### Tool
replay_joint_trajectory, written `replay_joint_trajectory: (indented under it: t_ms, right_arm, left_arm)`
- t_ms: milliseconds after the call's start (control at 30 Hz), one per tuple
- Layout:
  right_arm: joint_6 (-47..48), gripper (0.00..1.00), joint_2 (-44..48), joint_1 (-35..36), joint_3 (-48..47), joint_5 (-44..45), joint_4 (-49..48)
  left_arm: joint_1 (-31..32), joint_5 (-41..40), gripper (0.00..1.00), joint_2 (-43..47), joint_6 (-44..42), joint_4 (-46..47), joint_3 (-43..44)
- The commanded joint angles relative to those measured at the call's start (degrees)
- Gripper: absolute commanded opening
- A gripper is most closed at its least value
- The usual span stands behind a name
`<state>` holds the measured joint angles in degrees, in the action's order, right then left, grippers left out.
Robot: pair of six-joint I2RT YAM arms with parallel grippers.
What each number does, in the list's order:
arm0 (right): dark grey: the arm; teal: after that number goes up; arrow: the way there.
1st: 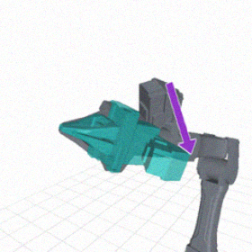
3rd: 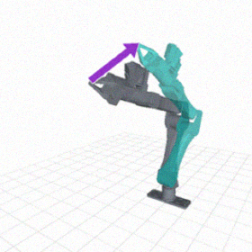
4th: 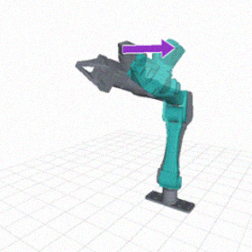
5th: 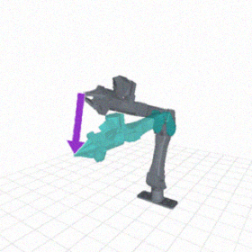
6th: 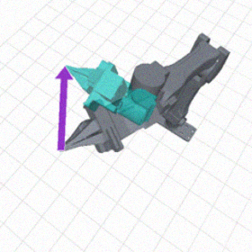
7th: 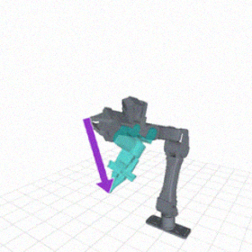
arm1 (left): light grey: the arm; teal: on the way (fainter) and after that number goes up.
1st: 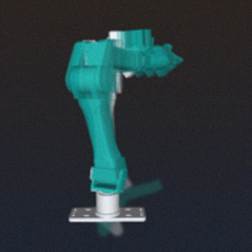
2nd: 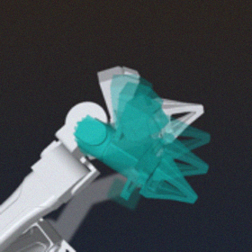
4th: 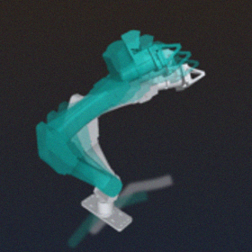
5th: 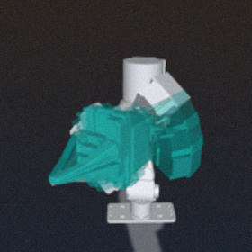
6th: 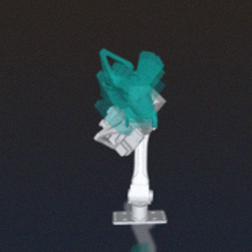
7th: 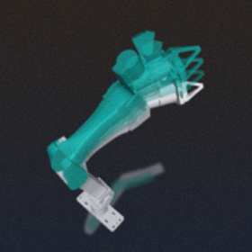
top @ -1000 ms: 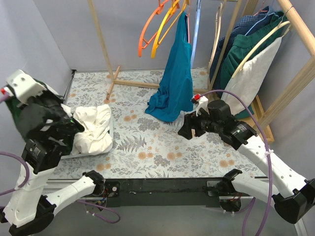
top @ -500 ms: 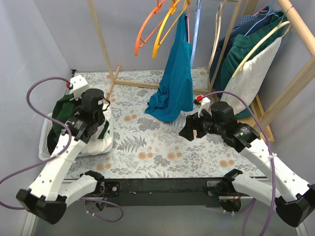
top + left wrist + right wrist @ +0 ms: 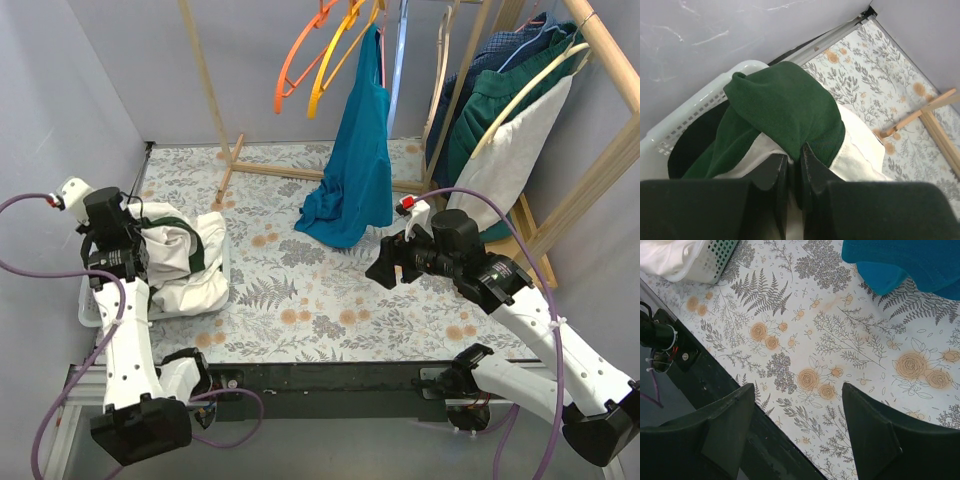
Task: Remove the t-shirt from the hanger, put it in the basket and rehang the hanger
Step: Place the T-shirt in the bin.
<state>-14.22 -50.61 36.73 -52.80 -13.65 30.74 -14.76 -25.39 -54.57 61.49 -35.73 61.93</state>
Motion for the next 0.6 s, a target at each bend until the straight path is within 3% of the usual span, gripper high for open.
replay_joint_trajectory:
  t_ms: [0,167,300,500,567]
  right_arm:
    - [0.77,0.78,0.60,-0.08,-0.46,-0.06,-0.86]
    - [0.95,0.78,0.95,-0.17,-0.90,0.46,-0.95]
    - [0.60,0.78,2.00,-0.08,-1.87,1.34,-0.86]
    - [0.33,0.78,6.48,-0.08,-0.82,3.27,0.28]
    - [0.33,0.78,7.19,-0.08,-0.64,3.80,1.33]
  left_arm:
    - [-4.65,4.81,0.00,2.09,5.64,2.85,-5.66]
    - [-7.29,6.58,0.00,1.48,13.47,5.49,-15.68]
    - [-8.44,8.51,0.00,-4.38,19.44,7.42,-23.07]
    - [-9.84,11.15,0.01,-7.75,25.16,4.88,-23.35]
    - [-9.93,10.02,0.32,-6.00,24.73,4.27,-21.95]
